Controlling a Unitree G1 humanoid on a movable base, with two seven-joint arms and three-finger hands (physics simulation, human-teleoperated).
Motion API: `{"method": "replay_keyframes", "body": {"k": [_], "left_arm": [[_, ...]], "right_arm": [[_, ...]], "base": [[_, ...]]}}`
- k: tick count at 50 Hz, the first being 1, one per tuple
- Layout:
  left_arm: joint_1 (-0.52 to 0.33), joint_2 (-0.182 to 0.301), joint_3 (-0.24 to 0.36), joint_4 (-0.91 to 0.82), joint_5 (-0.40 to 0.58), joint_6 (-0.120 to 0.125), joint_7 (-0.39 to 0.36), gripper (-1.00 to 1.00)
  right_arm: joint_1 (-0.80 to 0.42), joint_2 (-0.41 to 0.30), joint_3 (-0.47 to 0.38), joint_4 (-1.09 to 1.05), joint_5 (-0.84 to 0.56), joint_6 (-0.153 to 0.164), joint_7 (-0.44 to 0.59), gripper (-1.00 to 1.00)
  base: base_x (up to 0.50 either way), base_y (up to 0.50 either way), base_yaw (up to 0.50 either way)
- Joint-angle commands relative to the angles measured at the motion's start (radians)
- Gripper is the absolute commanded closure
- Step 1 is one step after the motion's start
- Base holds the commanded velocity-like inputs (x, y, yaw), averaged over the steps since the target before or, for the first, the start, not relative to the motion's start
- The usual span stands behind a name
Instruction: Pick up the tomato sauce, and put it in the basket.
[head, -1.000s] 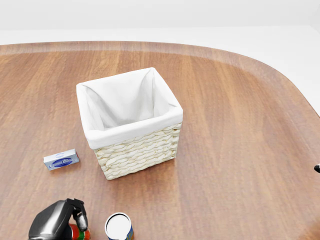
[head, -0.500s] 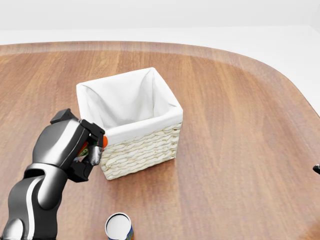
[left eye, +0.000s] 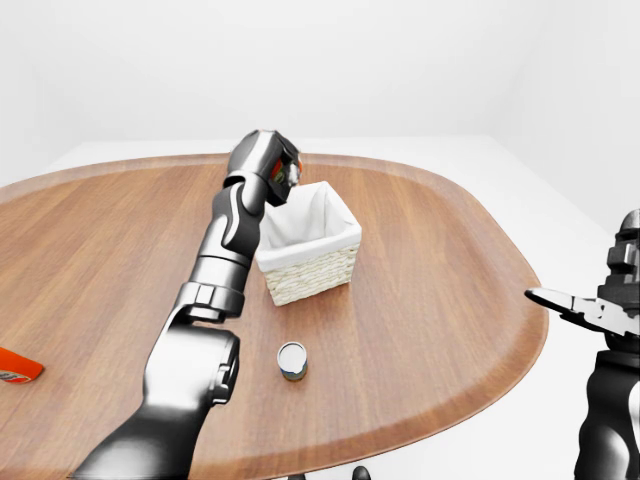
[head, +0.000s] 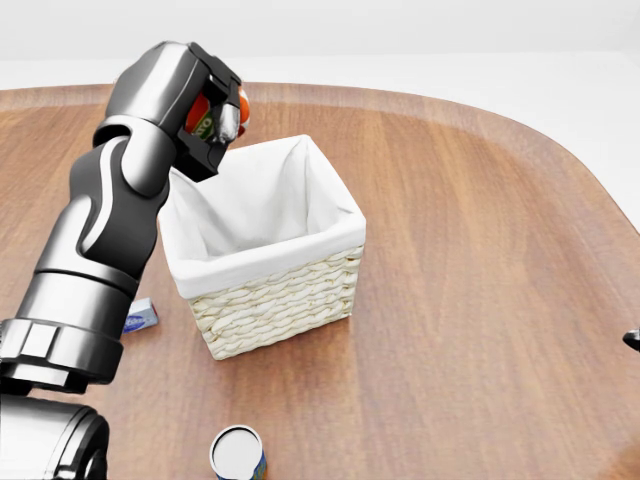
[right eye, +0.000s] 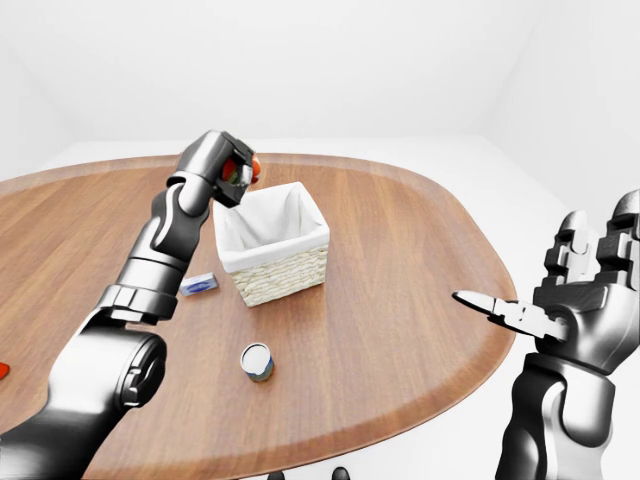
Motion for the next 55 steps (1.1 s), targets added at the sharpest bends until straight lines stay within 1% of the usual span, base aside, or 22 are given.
{"method": "replay_keyframes", "body": {"k": [1, 2, 3, 4, 5, 6, 7, 8, 10, 11, 13, 14, 15, 16, 17, 19, 20, 31, 43, 46, 54, 55], "left_arm": [[-0.408, 0.035, 0.001, 0.635, -0.053, 0.000, 0.169, 1.00], [-0.415, 0.035, -0.003, 0.642, -0.039, 0.000, 0.179, 1.00], [-0.425, 0.032, 0.028, 0.644, -0.066, 0.000, 0.159, 1.00], [-0.432, 0.028, 0.056, 0.644, -0.099, 0.000, 0.110, 1.00], [-0.440, 0.028, 0.039, 0.647, -0.080, 0.000, 0.125, 1.00], [-0.445, 0.022, 0.040, 0.651, -0.078, 0.000, 0.124, 1.00], [-0.450, 0.014, 0.063, 0.650, -0.105, 0.000, 0.110, 1.00], [-0.448, 0.009, 0.049, 0.652, -0.089, 0.000, 0.129, 1.00], [-0.432, -0.010, 0.051, 0.658, -0.090, 0.000, 0.104, 1.00], [-0.421, -0.014, 0.034, 0.662, -0.064, 0.000, 0.134, 1.00], [-0.410, -0.024, 0.044, 0.663, -0.067, 0.000, 0.095, 1.00], [-0.406, -0.026, 0.046, 0.663, -0.066, 0.000, 0.096, 1.00], [-0.398, -0.028, 0.026, 0.664, -0.041, 0.000, 0.082, 1.00], [-0.389, -0.036, 0.031, 0.664, -0.043, 0.000, 0.062, 1.00], [-0.377, -0.041, 0.013, 0.665, -0.021, 0.000, 0.017, 1.00], [-0.365, -0.050, -0.002, 0.667, 0.011, 0.000, 0.028, 1.00], [-0.357, -0.054, -0.002, 0.667, 0.019, 0.000, 0.018, 1.00], [-0.290, -0.067, 0.019, 0.670, 0.044, 0.000, 0.038, 1.00], [-0.281, -0.060, 0.018, 0.672, 0.070, 0.000, 0.043, 1.00], [-0.281, -0.060, 0.005, 0.672, 0.090, 0.000, 0.042, 1.00], [-0.279, -0.059, 0.012, 0.672, 0.098, 0.000, 0.058, 1.00], [-0.284, -0.057, 0.011, 0.672, 0.102, 0.000, 0.062, -0.98]], "right_arm": [[0.002, 0.000, -0.002, 0.000, 0.008, 0.000, 0.002, -1.00], [0.000, 0.000, 0.000, 0.005, 0.005, 0.000, 0.003, -1.00], [0.001, 0.001, 0.000, 0.007, 0.006, 0.000, 0.004, -1.00], [0.002, 0.002, 0.000, 0.007, 0.006, 0.000, 0.004, -1.00], [0.003, 0.002, -0.001, 0.008, 0.008, 0.000, 0.005, -1.00], [0.005, 0.002, -0.003, 0.005, 0.012, 0.000, 0.006, -1.00], [0.006, 0.002, -0.002, -0.001, 0.013, 0.000, 0.005, -1.00], [0.005, 0.003, 0.002, 0.001, 0.008, 0.000, 0.004, -1.00], [0.000, 0.003, 0.011, 0.004, 0.002, 0.000, 0.002, -1.00], [0.005, 0.004, 0.007, 0.000, 0.006, 0.000, 0.006, -1.00], [0.012, 0.004, -0.010, -0.010, 0.022, 0.000, 0.008, -1.00], [0.010, 0.002, -0.013, -0.010, 0.026, 0.000, 0.008, -1.00], [0.008, 0.001, -0.011, -0.012, 0.025, 0.000, 0.006, -1.00], [0.007, 0.002, -0.006, -0.014, 0.022, 0.000, 0.004, -1.00], [0.007, 0.003, -0.003, -0.016, 0.021, 0.000, 0.006, -1.00], [0.013, 0.005, -0.015, -0.017, 0.032, 0.000, 0.012, -1.00], [0.014, 0.005, -0.017, -0.018, 0.034, 0.000, 0.012, -1.00], [0.007, 0.002, -0.009, -0.020, 0.028, 0.000, 0.007, -1.00], [0.005, -0.001, -0.011, -0.028, 0.033, 0.000, 0.005, -1.00], [0.002, 0.000, -0.009, -0.022, 0.031, 0.000, 0.005, -1.00], [0.005, 0.003, -0.005, -0.019, 0.027, 0.000, 0.008, -1.00], [0.005, 0.003, -0.004, -0.018, 0.025, 0.000, 0.008, -1.00]], "base": [[0.00, 0.00, 0.00], [0.00, 0.00, 0.00], [0.00, 0.00, 0.00], [0.00, 0.00, 0.00], [0.00, 0.00, 0.00], [0.00, 0.00, 0.00], [0.00, 0.00, 0.00], [0.00, 0.00, 0.00], [0.00, 0.00, 0.00], [0.00, 0.00, 0.00], [0.00, 0.00, 0.00], [0.00, 0.00, 0.00], [0.00, 0.00, 0.00], [0.00, 0.00, 0.00], [0.00, 0.00, 0.00], [0.00, 0.00, 0.00], [0.00, 0.00, 0.00], [0.00, 0.00, 0.00], [0.00, 0.00, 0.00], [0.00, 0.00, 0.00], [0.00, 0.00, 0.00], [0.00, 0.00, 0.00]]}}
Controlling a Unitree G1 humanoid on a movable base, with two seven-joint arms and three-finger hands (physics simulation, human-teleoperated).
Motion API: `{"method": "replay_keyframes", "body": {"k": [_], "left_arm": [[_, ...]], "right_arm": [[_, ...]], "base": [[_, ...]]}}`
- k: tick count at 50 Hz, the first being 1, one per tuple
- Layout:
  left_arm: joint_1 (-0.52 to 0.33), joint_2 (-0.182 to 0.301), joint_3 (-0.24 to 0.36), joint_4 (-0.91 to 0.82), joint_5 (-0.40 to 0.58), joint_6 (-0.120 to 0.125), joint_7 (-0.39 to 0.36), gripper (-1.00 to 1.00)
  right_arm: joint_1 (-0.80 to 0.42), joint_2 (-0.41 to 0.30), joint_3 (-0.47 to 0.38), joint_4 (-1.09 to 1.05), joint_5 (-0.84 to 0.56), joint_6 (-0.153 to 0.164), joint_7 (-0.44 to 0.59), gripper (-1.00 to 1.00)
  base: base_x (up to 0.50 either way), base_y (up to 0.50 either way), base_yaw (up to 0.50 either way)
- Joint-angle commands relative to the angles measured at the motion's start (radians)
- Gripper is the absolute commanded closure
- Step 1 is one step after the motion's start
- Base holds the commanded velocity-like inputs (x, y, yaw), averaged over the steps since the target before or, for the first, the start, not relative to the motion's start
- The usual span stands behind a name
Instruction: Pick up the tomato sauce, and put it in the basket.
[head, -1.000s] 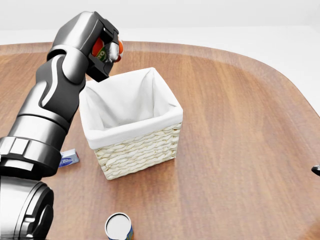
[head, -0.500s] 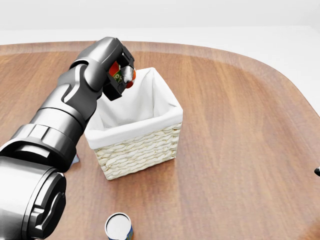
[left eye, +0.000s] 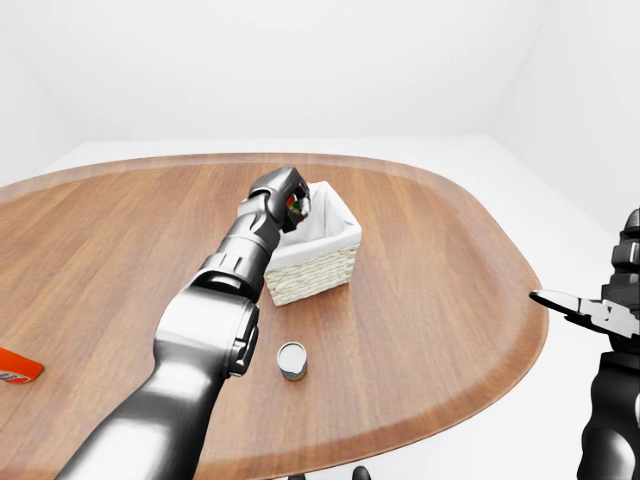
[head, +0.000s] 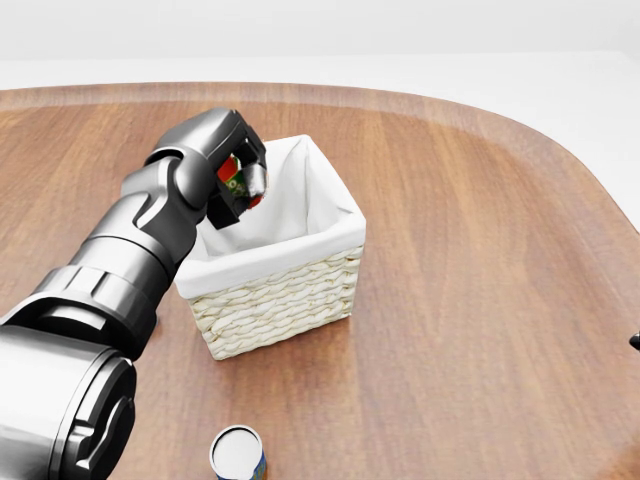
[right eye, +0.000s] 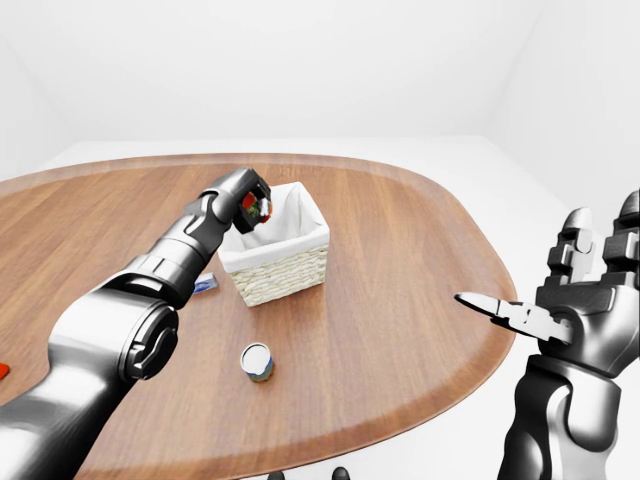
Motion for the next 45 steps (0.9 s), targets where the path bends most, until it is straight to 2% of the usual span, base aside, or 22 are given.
{"method": "replay_keyframes", "body": {"k": [1, 45], "left_arm": [[-0.007, 0.005, 0.003, -0.006, 0.012, 0.000, 0.030, -1.00], [-0.040, 0.030, 0.005, -0.007, 0.036, 0.000, 0.023, -1.00]], "right_arm": [[0.000, 0.001, 0.004, 0.004, -0.003, 0.000, 0.001, -1.00], [-0.004, 0.002, 0.014, 0.009, -0.011, 0.000, 0.001, -1.00]], "base": [[0.00, 0.00, 0.00], [0.00, 0.00, 0.00]]}}
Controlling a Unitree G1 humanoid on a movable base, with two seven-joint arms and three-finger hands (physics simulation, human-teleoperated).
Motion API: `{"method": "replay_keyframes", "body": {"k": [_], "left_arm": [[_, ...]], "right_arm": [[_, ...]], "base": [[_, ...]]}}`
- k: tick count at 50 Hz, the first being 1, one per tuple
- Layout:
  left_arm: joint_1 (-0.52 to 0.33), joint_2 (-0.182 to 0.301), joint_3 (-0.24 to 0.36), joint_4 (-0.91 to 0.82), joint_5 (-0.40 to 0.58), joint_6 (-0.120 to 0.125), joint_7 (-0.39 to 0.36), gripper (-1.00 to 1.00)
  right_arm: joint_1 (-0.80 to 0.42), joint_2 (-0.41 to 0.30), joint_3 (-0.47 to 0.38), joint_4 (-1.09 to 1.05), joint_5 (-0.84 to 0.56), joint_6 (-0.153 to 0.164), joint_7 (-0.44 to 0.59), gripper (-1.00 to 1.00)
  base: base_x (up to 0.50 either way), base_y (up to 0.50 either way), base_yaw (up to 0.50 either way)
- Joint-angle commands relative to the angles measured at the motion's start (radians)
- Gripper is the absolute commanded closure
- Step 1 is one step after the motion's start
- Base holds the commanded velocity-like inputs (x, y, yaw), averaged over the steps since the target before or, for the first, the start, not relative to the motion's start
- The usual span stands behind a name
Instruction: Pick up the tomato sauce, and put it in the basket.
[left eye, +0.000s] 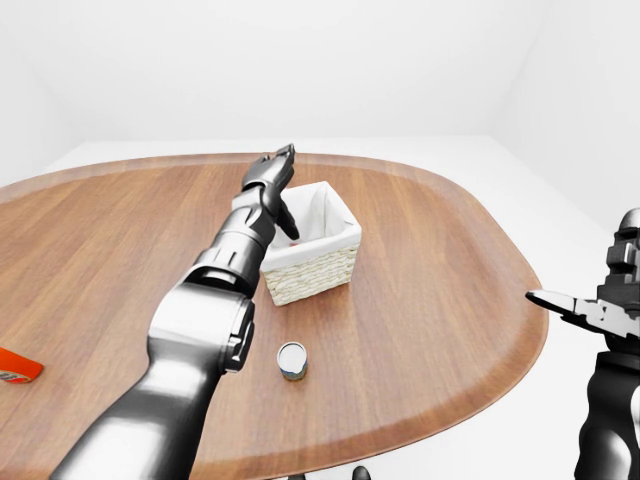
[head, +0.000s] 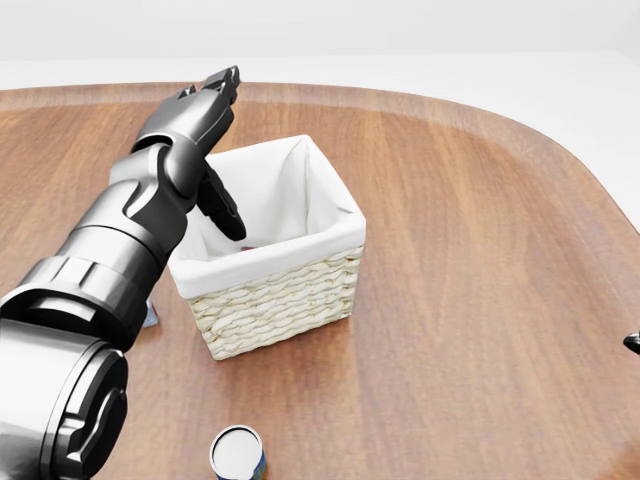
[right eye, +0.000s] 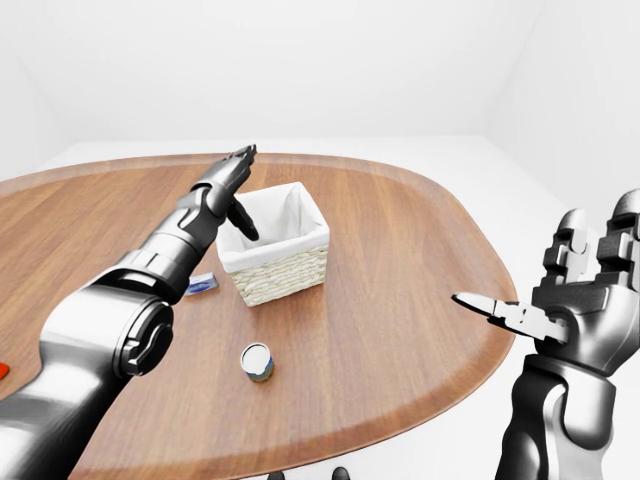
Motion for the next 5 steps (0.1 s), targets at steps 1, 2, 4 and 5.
{"method": "replay_keyframes", "body": {"k": [1, 2, 4, 5], "left_arm": [[-0.027, 0.008, 0.001, -0.002, 0.006, 0.000, -0.013, -1.00], [-0.028, 0.009, -0.001, -0.002, 0.009, 0.000, -0.013, -1.00], [-0.030, 0.009, 0.001, -0.002, 0.008, 0.000, -0.013, -1.00], [-0.030, 0.010, -0.001, -0.001, 0.010, 0.000, -0.012, -1.00]], "right_arm": [[-0.007, -0.005, 0.003, 0.003, -0.002, 0.000, -0.002, -1.00], [-0.006, -0.005, 0.001, 0.001, 0.001, 0.000, -0.002, -1.00], [-0.006, -0.005, 0.000, -0.001, 0.002, 0.000, -0.003, -1.00], [-0.006, -0.005, 0.001, -0.002, 0.002, 0.000, -0.003, -1.00]], "base": [[0.00, 0.00, 0.00], [0.00, 0.00, 0.00], [0.00, 0.00, 0.00], [0.00, 0.00, 0.00]]}}
